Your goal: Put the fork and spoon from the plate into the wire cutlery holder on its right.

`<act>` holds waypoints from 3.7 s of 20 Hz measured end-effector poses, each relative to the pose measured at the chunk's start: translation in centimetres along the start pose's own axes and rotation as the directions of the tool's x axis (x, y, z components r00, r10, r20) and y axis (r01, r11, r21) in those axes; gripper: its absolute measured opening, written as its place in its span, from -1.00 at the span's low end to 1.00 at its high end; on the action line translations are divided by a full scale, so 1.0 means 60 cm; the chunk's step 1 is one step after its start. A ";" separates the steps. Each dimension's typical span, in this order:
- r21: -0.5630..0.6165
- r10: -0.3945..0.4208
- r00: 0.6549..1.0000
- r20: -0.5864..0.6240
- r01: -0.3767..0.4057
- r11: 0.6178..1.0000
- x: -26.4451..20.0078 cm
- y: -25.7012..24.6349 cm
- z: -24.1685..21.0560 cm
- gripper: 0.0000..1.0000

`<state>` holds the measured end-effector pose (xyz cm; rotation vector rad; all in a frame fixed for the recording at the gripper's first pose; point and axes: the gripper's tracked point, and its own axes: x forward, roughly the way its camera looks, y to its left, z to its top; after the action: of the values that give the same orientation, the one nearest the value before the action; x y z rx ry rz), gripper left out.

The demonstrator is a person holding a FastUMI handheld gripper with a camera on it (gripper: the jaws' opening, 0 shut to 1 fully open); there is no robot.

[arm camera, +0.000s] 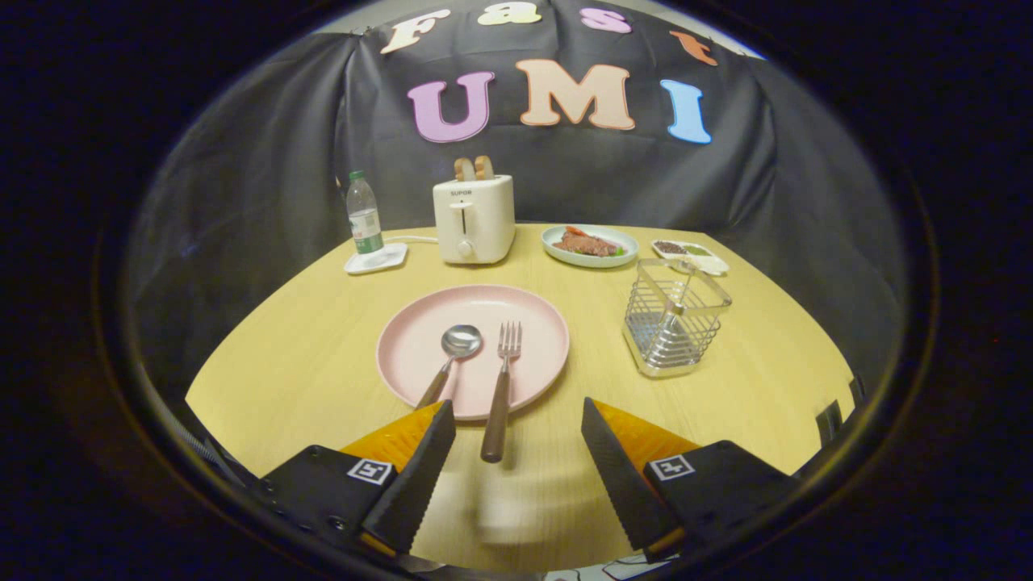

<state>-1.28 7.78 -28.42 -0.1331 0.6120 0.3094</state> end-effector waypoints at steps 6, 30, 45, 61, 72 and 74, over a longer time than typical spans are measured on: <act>-0.009 0.035 0.998 -0.049 -0.036 0.999 0.016 0.007 -0.018 0.28; -0.059 0.051 0.992 -0.116 -0.058 0.997 -0.004 -0.005 0.022 -0.93; 0.028 0.012 0.979 -0.204 -0.006 1.000 -0.113 -0.171 0.171 -0.93; 0.017 -0.001 0.846 -0.533 0.012 1.000 -0.070 -0.277 0.158 -0.93; -0.024 -0.002 0.818 -0.575 -0.014 1.000 -0.019 -0.280 0.156 -0.75; -0.010 -0.004 0.832 -0.554 -0.002 1.000 -0.020 -0.280 0.161 -0.32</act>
<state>8.46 -6.35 -19.34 -0.2379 1.1920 0.2718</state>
